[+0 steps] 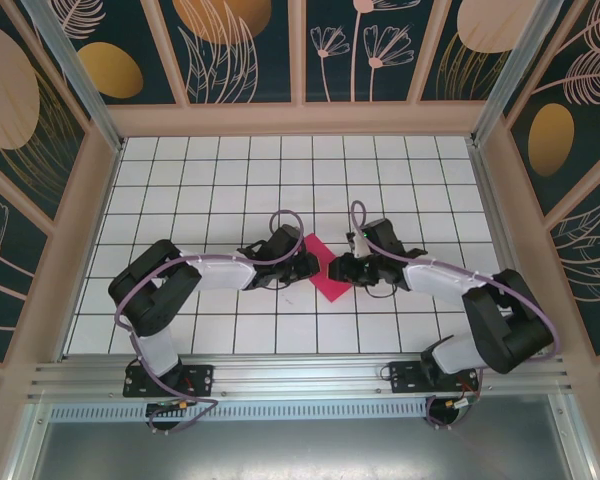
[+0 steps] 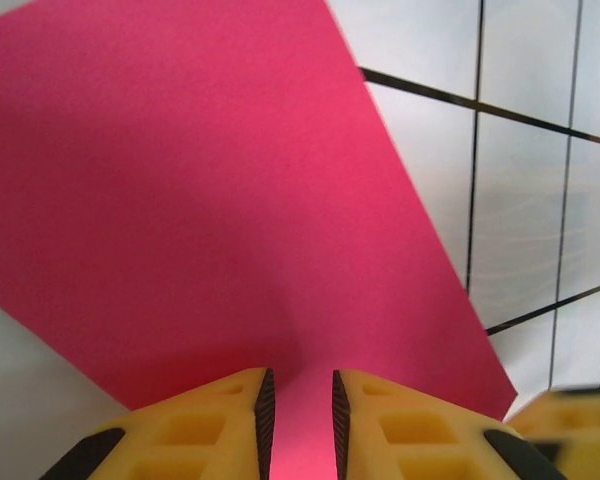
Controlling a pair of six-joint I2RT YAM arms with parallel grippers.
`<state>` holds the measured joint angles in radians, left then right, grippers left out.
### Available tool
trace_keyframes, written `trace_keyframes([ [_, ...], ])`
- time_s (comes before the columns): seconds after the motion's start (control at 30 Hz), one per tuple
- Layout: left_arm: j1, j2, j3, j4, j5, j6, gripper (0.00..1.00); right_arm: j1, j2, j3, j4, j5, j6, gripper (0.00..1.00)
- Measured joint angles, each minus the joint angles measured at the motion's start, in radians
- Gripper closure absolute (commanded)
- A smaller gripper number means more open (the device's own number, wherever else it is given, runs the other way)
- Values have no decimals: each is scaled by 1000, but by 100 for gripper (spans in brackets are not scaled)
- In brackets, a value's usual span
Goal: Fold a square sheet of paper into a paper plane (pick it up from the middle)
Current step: Third fold the triangle at the center of the table.
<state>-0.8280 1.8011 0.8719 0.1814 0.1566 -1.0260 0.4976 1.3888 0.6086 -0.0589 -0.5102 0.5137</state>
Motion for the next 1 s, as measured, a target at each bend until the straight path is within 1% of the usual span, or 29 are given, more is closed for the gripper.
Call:
trace_keyframes([
  [0.13,0,10,0,-2,-8,0,75,-105,2,19,-18,0,-64,52],
  [0.23,-3,11,0,-2,-10,1,75,-142,55,50,-40,-11,-117,52],
  [0.37,-3,12,0,-2,-10,13,75,-148,159,109,-67,-35,-183,53],
  [0.7,-3,19,3,-13,-7,57,75,-149,329,252,-119,-122,-293,54],
  [0.9,-3,22,13,-21,-7,70,75,-152,393,283,-145,-180,-338,59],
  [1.0,-3,23,15,-26,-7,76,75,-154,393,285,-158,-203,-349,65],
])
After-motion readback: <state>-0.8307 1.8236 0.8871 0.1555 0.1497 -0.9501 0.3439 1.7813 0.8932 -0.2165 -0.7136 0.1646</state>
